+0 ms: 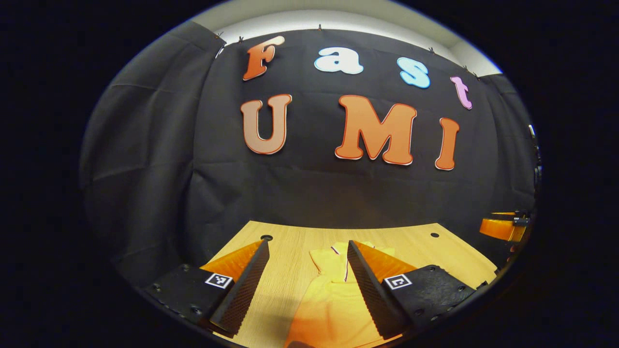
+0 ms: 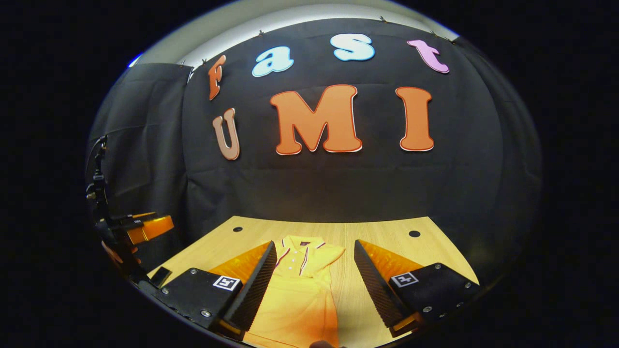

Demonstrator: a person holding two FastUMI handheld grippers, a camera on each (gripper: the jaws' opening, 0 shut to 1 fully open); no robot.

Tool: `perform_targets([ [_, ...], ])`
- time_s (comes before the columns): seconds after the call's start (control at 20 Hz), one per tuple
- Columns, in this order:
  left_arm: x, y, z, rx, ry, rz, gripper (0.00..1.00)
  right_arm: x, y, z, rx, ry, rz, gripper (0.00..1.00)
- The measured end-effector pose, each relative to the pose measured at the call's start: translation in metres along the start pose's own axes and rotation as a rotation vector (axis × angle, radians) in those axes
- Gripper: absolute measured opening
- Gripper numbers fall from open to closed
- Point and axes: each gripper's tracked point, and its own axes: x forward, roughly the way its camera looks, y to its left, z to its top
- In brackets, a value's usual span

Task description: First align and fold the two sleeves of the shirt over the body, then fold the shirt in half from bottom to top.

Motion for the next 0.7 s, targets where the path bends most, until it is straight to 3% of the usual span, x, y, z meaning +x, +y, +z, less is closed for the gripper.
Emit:
perform_targets([
  [0.3, -0.057, -0.004, -0.05, 0.076, 0.033, 0.027, 0.98, -0.03, -0.007, -0.069, -0.015, 0.144, 0.025, 0.98],
  [0.7, -0.068, -0.005, -0.161, 0.062, 0.348, 0.018, 0.98, -0.051, -0.012, -0.166, -0.009, 0.404, 0.031, 0.99],
])
